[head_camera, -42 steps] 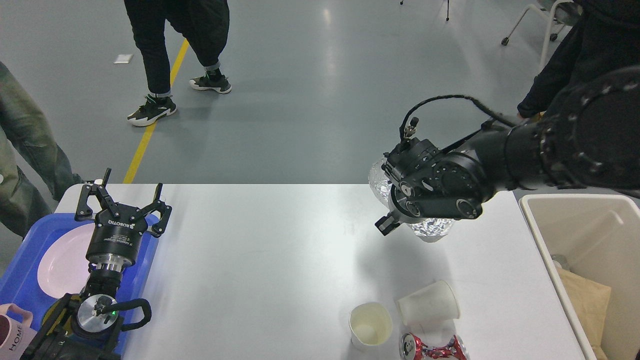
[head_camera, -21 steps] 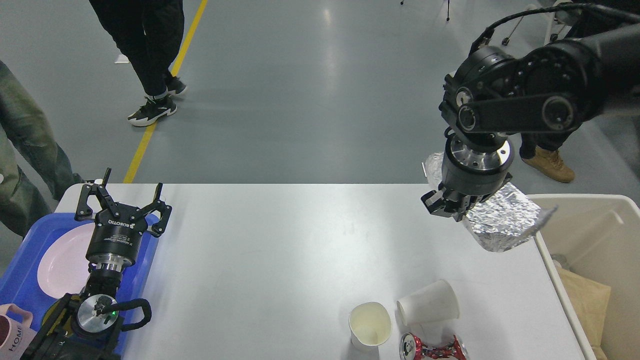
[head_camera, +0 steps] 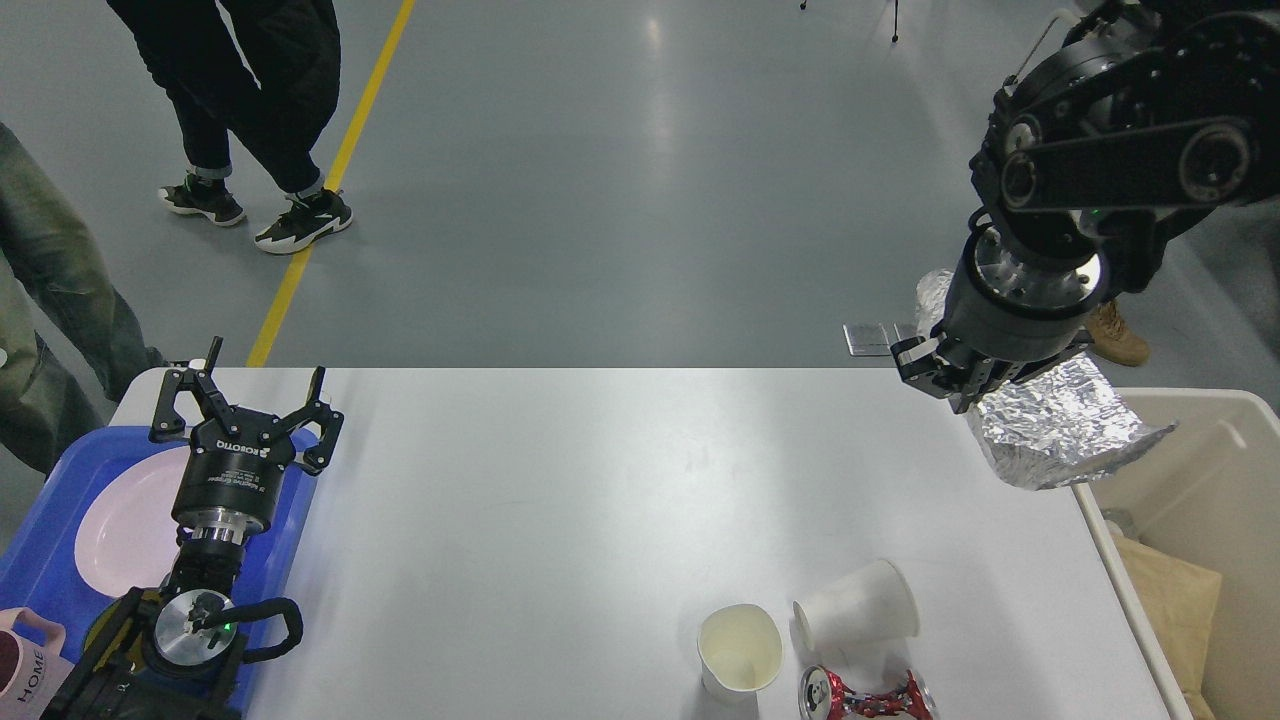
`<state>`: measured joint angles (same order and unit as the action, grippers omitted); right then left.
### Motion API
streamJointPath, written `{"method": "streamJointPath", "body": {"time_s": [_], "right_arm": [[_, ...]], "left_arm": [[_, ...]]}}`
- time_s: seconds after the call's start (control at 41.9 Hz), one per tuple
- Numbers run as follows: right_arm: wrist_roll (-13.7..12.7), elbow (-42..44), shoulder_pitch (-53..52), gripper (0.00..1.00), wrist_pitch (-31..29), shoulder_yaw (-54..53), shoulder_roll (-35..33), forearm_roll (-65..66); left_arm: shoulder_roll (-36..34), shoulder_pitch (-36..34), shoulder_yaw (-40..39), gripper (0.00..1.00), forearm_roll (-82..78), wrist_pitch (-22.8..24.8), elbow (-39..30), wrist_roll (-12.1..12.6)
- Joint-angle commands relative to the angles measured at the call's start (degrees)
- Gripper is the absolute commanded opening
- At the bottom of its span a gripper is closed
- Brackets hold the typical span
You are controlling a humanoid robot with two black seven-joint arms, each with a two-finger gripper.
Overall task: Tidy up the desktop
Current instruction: 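Lift the foil and drop it into the white bin, then hold the right gripper in the bin, then raise it out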
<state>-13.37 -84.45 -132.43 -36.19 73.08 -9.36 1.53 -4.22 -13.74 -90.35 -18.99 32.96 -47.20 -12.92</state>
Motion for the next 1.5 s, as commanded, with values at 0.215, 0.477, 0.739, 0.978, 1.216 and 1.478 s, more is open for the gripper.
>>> {"method": "streamJointPath", "body": {"time_s": [0.215,0.477,0.739,0.978,1.216,1.478], "right_arm": [[0.1,9.8,9.9,0.00,4.7,9.7,-12.6,-0.2],[0.2,28.8,27.7,0.00,4.8,7.3,-22.1,0.1],[0.5,53.7,54.5,0.00,8.2,-5.1,-23.9,0.1],[0.6,67.2,75.4,0.00,20.1,-11.9,-20.5,-0.7],[0.7,75.4,90.0,0.00,32.4,-17.1,-13.3,-0.7],[0.6,75.5,93.0,0.00,36.7,-18.1,-9.9,-0.7]], "left_arm": [[0.0,0.0,0.0,0.97,0.0,0.0,0.0,0.0],[0.0,0.0,0.0,0.97,0.0,0.0,0.0,0.0],[0.0,0.0,0.0,0.97,0.0,0.0,0.0,0.0],[0.0,0.0,0.0,0.97,0.0,0.0,0.0,0.0],[0.0,0.0,0.0,0.97,0.0,0.0,0.0,0.0],[0.0,0.0,0.0,0.97,0.0,0.0,0.0,0.0]]}}
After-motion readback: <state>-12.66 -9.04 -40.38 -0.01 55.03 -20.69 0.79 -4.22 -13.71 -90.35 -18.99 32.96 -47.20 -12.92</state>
